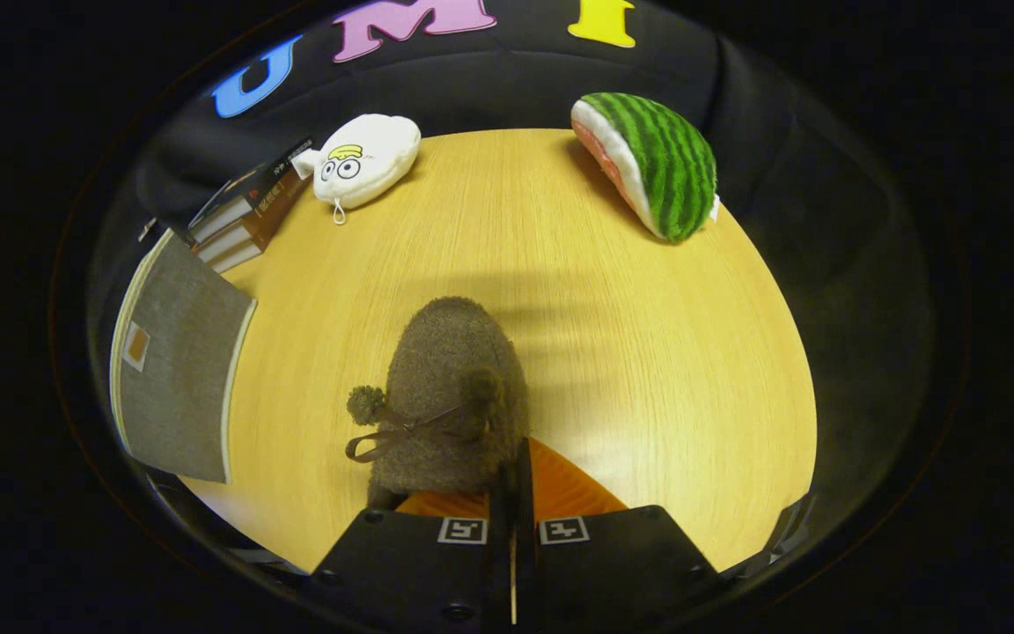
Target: Open the storage box then place both shoes into the box .Put the left shoe in first, then the right shoe, with the right side of both shoes facing outward in a uniform manner.
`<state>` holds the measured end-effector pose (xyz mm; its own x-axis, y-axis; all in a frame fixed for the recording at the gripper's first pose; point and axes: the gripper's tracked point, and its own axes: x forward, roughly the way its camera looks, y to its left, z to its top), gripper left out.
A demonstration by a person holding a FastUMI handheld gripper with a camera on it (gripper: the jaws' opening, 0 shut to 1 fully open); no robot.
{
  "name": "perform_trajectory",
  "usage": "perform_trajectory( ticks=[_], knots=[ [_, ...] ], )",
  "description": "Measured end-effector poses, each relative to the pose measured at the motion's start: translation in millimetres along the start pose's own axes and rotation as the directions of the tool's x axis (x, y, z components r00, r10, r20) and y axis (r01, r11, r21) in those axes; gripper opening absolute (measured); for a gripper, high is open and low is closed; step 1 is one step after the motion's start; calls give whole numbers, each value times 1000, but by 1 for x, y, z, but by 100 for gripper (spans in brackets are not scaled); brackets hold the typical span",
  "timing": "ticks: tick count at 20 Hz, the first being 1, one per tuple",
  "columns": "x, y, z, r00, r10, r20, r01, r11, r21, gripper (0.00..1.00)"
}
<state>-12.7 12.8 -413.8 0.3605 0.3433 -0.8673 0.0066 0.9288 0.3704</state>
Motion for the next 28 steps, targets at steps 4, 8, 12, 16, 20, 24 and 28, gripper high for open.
perform_trajectory(
  ticks=[4, 8, 12, 16, 20, 24, 28],
  knots=[
    [-49, 40, 23, 998, 37, 54, -40, 998, 57, 7],
    [-104, 111, 60, 988, 97, 120, -105, 992, 69, 7],
    [-150, 201, 92, 970, 182, 163, -196, 978, 75, 7],
    [-165, 282, 98, 961, 234, 149, -247, 966, 74, 6],
    [-140, 335, 77, 973, 209, 95, -214, 976, 49, 7],
    [-111, 354, 54, 988, 150, 46, -150, 989, 8, 7],
    [-89, 351, 52, 995, 89, 55, -88, 996, -11, 7]
  ],
)
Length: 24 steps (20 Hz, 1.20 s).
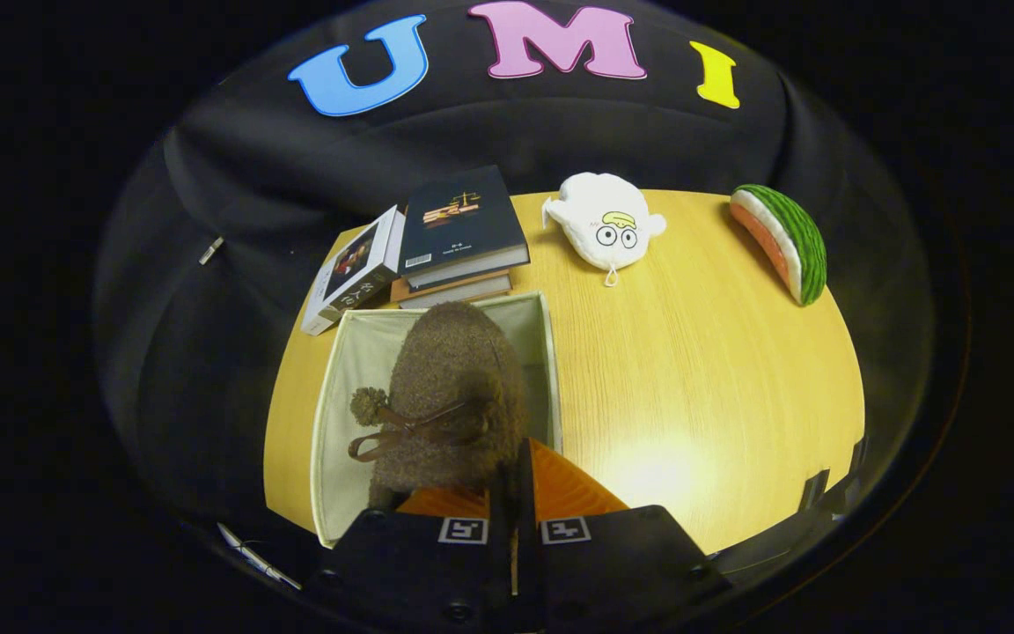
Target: Open the storage box then place both shoes into the box .Put the left shoe in first, then the right shoe, with the right side of both shoes facing outward in a uniform manner.
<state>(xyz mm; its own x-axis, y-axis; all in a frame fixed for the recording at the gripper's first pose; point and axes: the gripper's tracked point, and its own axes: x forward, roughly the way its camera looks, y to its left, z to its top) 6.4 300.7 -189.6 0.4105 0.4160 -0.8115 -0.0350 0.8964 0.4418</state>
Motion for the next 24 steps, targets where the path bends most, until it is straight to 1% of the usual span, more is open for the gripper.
perform_trajectory(
  ticks=[1, 3, 6, 7, 10, 14, 17, 24],
  knots=[
    [3, 0, 1, 1000, -1, 1, 1, 1000, 1, 7],
    [8, 6, -3, 999, 24, -23, -24, 1000, 10, 12],
    [8, 5, -3, 1000, 17, -9, -17, 1000, 5, 36],
    [6, 6, -2, 1000, 24, 2, -24, 1000, 1, 38],
    [1, 11, -1, 999, 44, 16, -44, 999, -17, 72],
    [-7, 14, -1, 997, 62, 47, -60, 997, -49, 88],
    [-17, 10, 3, 994, 67, 84, -62, 996, -66, 92],
    [-45, -6, 15, 983, 90, 159, -78, 994, -83, 92]
  ],
)
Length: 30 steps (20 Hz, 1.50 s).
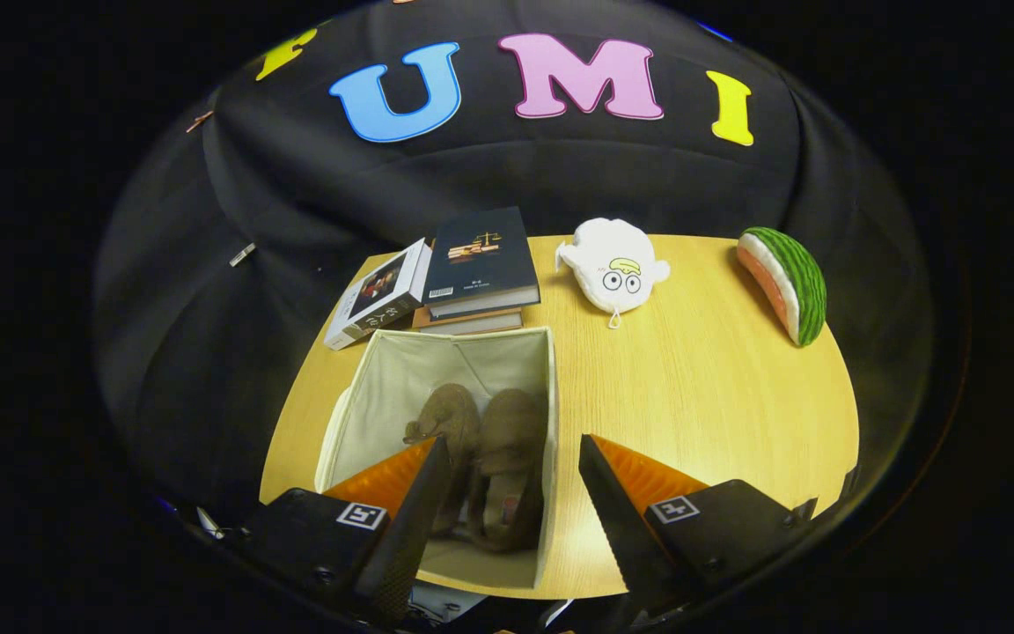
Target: Open the storage box then place both shoes into the box .Put the left shoe in first, then the right shoe, with the right side of both shoes facing outward in a uniform manner.
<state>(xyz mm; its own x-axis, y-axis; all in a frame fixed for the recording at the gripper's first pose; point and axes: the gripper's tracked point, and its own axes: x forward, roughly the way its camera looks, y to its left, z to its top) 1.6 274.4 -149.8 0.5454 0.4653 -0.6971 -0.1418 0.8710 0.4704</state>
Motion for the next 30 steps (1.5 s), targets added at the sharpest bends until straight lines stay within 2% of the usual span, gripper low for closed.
perform_trajectory(
  ticks=[5, 11, 15, 21, 26, 30],
  knots=[
    [-24, -29, 26, 994, 11, 110, -7, 1000, -28, 92],
    [-67, -99, 67, 968, -23, 251, 56, 990, -127, 92],
    [-102, -150, 102, 925, -55, 375, 136, 972, -192, 92],
    [-147, -194, 145, 858, -41, 513, 171, 962, -210, 88],
    [-198, -230, 155, 798, -41, 601, 190, 964, -187, 87],
    [-222, -250, 162, 751, -45, 658, 206, 964, -169, 87]
  ],
)
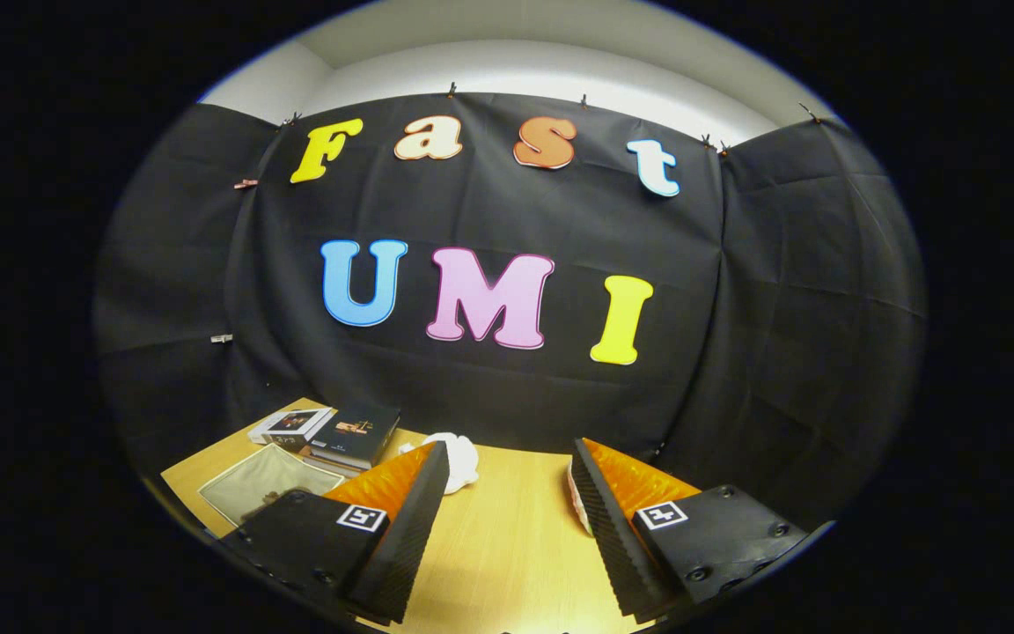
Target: Open the storage box then place both shoes into the box .Put the left shoe in first, then the right shoe, with the right side of both shoes facing outward in a uniform manner.
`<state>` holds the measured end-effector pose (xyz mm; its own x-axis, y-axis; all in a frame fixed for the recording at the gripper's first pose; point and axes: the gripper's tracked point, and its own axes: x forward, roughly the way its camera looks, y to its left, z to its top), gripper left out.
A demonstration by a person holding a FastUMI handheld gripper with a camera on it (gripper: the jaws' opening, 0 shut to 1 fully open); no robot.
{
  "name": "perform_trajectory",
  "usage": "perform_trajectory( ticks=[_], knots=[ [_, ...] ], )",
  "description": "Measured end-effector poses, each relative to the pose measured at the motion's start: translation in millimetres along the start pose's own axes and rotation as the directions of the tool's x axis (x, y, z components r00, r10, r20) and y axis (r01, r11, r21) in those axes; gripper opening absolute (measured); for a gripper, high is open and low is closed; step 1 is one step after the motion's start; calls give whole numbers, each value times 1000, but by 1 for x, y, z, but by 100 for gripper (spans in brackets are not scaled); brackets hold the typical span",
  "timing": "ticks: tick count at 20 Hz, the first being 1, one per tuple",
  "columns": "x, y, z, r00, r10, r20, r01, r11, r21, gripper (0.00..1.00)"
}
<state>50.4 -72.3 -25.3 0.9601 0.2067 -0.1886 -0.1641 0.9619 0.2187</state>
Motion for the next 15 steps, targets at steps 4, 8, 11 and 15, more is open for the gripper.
perform_trajectory(
  ticks=[4, 8, 11, 15],
  knots=[
    [-2, -7, -3, 1000, -9, -3, 10, 1000, 30, 87],
    [-1, -9, -1, 1000, -14, -2, 14, 998, 64, 87],
    [0, -12, -1, 1000, -29, 6, 29, 998, 60, 87],
    [0, -12, -6, 999, -36, -7, 36, 998, 59, 87]
  ],
)
